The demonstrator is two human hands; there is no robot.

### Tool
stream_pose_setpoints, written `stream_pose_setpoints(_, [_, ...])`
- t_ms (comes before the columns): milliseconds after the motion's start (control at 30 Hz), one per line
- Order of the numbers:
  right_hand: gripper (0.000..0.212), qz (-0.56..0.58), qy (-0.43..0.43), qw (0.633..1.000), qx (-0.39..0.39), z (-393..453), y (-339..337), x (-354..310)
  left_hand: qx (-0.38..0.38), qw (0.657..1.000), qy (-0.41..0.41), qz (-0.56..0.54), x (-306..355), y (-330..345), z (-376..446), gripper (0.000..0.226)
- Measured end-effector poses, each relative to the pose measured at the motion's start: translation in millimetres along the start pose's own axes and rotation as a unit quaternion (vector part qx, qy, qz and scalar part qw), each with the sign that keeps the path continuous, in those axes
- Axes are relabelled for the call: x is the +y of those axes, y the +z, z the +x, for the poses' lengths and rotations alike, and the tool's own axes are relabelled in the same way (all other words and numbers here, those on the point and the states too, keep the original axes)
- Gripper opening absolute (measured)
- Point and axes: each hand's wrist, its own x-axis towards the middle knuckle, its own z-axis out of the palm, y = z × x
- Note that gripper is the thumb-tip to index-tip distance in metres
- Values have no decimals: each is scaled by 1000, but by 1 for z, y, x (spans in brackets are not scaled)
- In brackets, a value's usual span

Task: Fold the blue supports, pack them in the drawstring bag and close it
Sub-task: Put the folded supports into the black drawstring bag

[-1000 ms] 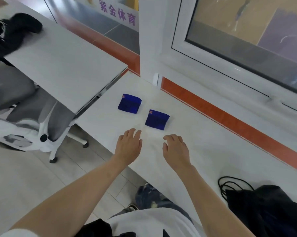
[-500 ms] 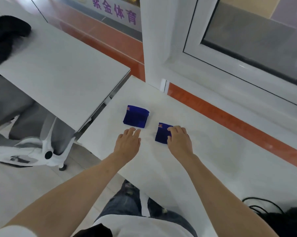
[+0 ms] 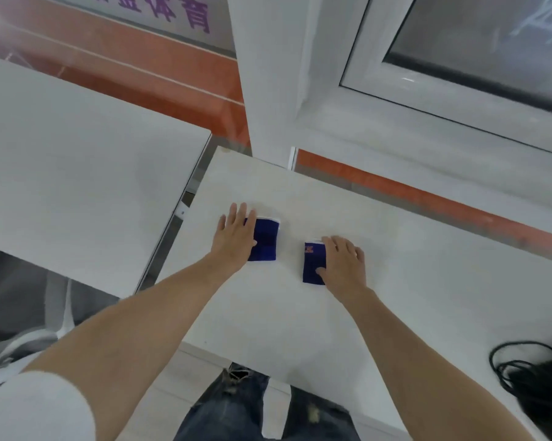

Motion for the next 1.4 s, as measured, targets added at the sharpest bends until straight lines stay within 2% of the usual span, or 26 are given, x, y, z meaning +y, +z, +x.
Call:
stream_pose_setpoints(100, [79,-10,38,999,-16,-3,13,-5,-39,999,17,23,-7,12,12,85])
stream_pose_setpoints(233, [78,13,70,997,-21,-13,25,-9,-34,999,27,19,-7,21,7,88])
stream_pose_setpoints(467, [75,-2,107,994,-37,-23,31,-19,-33,997,-14,65,7,27,-13,95])
stream_pose_setpoints(667, [71,-23,99,994,-33,-27,34,-20,-33,999,-33,23,12,29,-24,95])
stream_pose_setpoints(833, [59,-9,102,994,-29,-37,34,-24,-28,999,-26,-18,18,32,-39,72])
stream_pose_setpoints(933, [38,37,88,995,0,-53,35,-21,-16,997,-26,-66,21,35,-50,43])
stream_pose_setpoints(1000, [27,82,88,993,16,-70,38,-14,-1,995,-20,-100,25,39,-60,32])
stream_pose_setpoints(1067, [24,140,101,985,29,-88,37,-5,18,992,-6,-126,32,39,-72,32])
stream_pose_setpoints(1167, [30,208,117,969,60,-121,29,8,30,987,34,-157,51,35,-90,36])
stream_pose_setpoints(1400, [34,348,159,907,173,-202,12,54,38,968,103,-226,129,13,-118,32])
